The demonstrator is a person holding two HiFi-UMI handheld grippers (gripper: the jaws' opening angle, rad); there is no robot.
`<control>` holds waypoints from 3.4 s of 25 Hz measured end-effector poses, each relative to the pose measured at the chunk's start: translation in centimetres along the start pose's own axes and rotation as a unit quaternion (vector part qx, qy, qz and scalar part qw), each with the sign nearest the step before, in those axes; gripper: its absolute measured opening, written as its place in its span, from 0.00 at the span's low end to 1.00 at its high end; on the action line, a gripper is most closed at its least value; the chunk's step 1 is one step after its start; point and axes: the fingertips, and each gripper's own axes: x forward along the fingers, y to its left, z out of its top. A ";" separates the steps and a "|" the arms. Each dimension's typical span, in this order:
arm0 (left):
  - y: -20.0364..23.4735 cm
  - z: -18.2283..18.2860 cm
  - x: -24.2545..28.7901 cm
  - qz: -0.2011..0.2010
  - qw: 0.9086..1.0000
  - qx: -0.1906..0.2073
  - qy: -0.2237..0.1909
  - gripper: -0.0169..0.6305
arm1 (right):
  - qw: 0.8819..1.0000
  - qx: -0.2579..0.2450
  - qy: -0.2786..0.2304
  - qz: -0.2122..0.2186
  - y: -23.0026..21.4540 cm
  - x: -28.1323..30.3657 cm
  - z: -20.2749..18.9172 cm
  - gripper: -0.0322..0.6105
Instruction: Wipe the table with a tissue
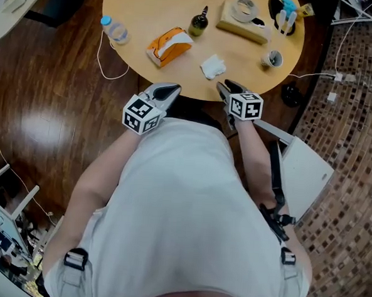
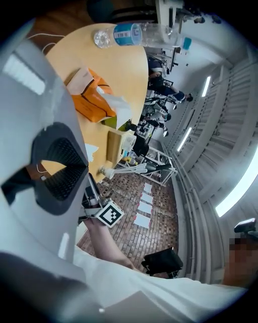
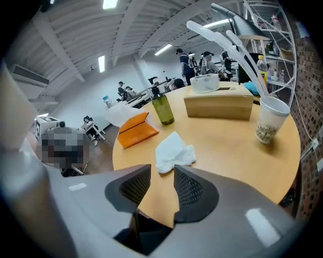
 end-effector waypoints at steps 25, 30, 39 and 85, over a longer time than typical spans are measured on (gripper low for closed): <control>2.2 1.1 0.0 0.084 0.996 -0.038 -0.005 0.03 | 0.968 -0.230 0.101 0.009 -0.5 7.5 0.8 0.21; 1.9 1.3 0.1 0.067 0.997 -0.030 -0.006 0.03 | 0.973 -0.220 0.074 0.016 0.3 5.6 1.1 0.13; 0.0 1.0 0.7 -0.022 1.000 0.013 0.009 0.03 | 0.995 -0.087 -0.023 -0.040 0.9 -1.5 0.2 0.13; -44.8 -15.1 15.5 -0.434 0.833 0.256 0.229 0.03 | 0.835 0.309 -0.289 -0.352 0.8 -40.5 -39.9 0.13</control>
